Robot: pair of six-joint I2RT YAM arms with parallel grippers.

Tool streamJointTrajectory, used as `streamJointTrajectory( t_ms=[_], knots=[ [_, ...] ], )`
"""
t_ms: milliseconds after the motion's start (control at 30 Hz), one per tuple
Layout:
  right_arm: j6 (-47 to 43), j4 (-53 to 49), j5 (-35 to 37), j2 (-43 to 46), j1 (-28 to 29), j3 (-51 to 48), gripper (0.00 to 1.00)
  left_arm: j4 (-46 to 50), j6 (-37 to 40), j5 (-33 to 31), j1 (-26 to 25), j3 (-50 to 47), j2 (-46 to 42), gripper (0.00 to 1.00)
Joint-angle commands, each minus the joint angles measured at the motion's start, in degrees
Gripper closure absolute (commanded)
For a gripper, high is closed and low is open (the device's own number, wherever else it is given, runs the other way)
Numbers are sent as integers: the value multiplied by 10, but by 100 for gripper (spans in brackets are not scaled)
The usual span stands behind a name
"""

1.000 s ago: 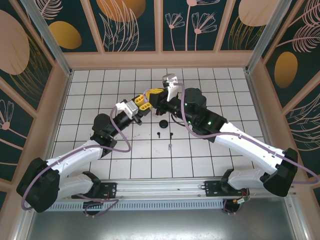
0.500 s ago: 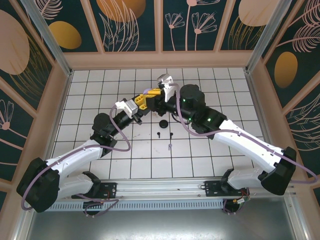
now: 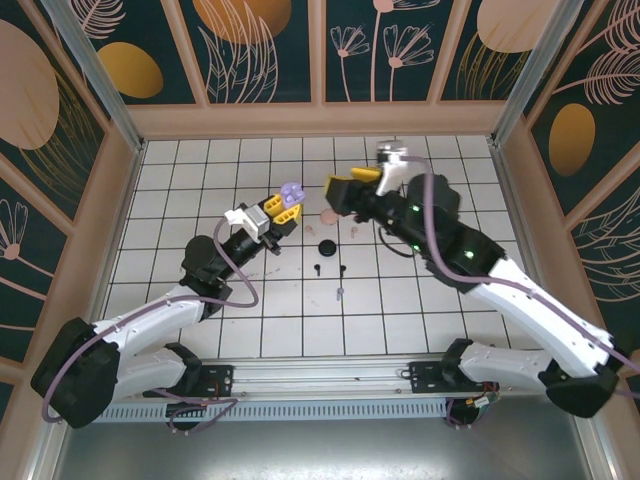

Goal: Insert the wireless bluetooth earbuds into the charging case

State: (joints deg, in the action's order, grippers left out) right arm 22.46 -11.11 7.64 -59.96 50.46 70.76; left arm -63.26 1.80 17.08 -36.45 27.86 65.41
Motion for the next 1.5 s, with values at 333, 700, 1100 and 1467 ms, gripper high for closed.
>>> streamJointTrajectory(
  t_ms=[333,700,1100,1467],
  knots=[
    [274,-162,39,-32,-4,-233,39,-8,-6,-24,-3,-27,-63,100],
    [371,-153,50,-183,44,-236,46,-1,-9,-28,-3,-40,-85,100],
    [389,-144,50,-301,67,-186,55,-14,-12,-28,-3,-50,-89,100],
    [388,-140,48,-355,70,-166,57,-14,-10,-26,-3,-54,-93,100]
  ],
)
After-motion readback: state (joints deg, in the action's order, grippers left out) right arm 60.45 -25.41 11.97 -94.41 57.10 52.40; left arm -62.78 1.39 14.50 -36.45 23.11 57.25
